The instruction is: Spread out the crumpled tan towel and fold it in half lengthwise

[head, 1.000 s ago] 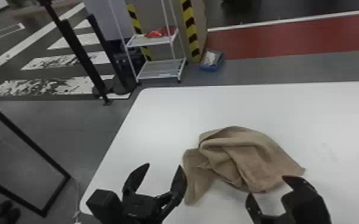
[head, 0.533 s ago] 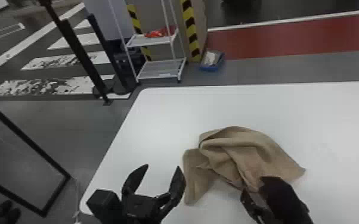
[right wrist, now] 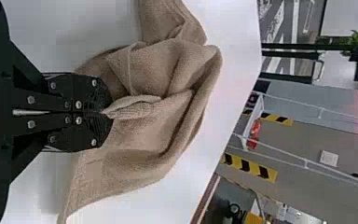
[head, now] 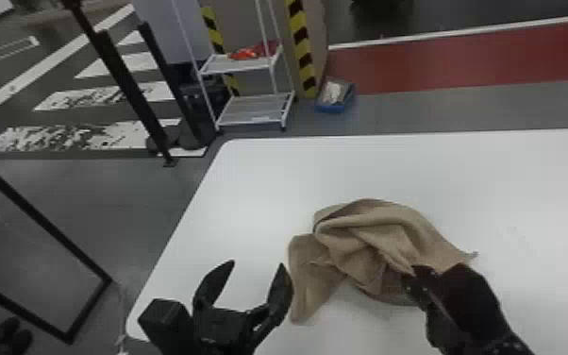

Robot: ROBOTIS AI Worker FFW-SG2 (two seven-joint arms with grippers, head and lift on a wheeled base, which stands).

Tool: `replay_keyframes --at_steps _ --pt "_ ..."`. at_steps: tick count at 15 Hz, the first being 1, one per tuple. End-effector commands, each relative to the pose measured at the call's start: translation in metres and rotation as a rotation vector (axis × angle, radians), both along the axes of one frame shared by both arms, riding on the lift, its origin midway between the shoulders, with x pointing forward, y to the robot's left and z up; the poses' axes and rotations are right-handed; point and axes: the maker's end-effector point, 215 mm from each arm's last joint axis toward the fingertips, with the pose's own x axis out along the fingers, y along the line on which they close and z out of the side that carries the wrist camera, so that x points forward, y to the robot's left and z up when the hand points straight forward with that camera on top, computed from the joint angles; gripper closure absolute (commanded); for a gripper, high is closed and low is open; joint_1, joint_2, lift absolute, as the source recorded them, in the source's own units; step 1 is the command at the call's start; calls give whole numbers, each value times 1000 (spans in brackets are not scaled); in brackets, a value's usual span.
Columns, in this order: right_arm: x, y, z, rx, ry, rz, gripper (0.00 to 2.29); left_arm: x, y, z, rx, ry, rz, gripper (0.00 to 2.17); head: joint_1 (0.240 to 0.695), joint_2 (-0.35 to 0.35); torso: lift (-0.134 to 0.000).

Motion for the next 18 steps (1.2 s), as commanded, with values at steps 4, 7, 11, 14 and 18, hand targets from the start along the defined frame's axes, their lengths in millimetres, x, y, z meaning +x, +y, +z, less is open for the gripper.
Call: replay_keyframes --at_steps 4,7,11,14,18 --pt "49 -94 96 43 -148 -78 1507 0 0 -1 -8 2 1 73 695 329 -123" --pt "64 -146 98 -24 -142 -53 1507 -2 -1 -1 -13 4 -8 73 695 236 -123" --pt "83 -216 68 -120 -130 -112 1494 -3 -3 1 -16 0 -13 76 695 150 -123" --pt "97 -242 52 -152 -96 -145 -2 -4 -6 1 -19 1 -22 76 695 69 -123" --pt "90 -260 69 -165 -123 -148 80 -5 -4 1 -16 3 -19 76 695 21 -123"
